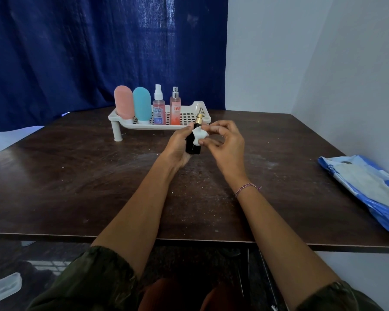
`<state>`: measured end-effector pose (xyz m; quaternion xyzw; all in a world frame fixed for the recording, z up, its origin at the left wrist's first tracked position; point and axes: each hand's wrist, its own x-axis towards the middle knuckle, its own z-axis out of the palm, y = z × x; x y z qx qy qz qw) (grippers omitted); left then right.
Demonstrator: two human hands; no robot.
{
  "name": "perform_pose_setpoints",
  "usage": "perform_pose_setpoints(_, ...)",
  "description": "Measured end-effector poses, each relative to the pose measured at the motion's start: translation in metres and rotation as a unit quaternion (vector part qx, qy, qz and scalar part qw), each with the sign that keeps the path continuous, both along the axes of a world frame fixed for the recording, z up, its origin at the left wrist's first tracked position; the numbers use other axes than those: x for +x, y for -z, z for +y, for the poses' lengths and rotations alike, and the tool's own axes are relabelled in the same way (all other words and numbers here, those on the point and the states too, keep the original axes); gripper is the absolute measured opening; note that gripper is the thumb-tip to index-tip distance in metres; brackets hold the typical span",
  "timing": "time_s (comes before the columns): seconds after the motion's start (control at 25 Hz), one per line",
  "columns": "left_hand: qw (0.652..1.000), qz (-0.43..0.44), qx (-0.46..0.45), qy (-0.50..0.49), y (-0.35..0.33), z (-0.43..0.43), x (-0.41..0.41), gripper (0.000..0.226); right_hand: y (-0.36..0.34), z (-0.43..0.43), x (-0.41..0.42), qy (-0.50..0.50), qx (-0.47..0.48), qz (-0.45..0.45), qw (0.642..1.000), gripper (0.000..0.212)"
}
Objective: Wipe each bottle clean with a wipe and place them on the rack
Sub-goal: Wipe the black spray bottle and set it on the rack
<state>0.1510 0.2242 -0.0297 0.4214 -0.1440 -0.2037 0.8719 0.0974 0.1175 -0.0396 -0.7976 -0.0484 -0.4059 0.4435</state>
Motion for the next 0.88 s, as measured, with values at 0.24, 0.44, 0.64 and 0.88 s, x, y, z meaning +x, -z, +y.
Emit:
perform_pose_setpoints(0.24, 1.0, -0.016, 0.0, 0.009, 0.0013, -0.0024, 0.0, 0.038, 0.0002, -0.0036, -0.0025, 0.038, -0.061, -0.002, 0.997, 0.019)
perform_pose_setpoints(0.44, 1.0, -0.001, -0.028, -0.007, -0.0001, 0.0024, 0.0036, 0.029, 0.0009, 0.001, -0.0037, -0.022, -0.161, 0.003, 0.987, 0.018)
perform_pose_setpoints(0.64, 0.998, -0.042, 0.035, 0.014, 0.0025, -0.0023, -0.0018, 0.033, -0.0009, -0.0068, -0.0039, 0.042, -0.124, -0.023, 0.991, 0.02)
perform_pose_setpoints(0.88, 0.999, -0.043, 0.024, 0.018, 0.0015, -0.0005, 0.0015, 0.025, 0.0007, -0.0022, -0.0043, 0.047, -0.188, -0.036, 0.98, 0.026)
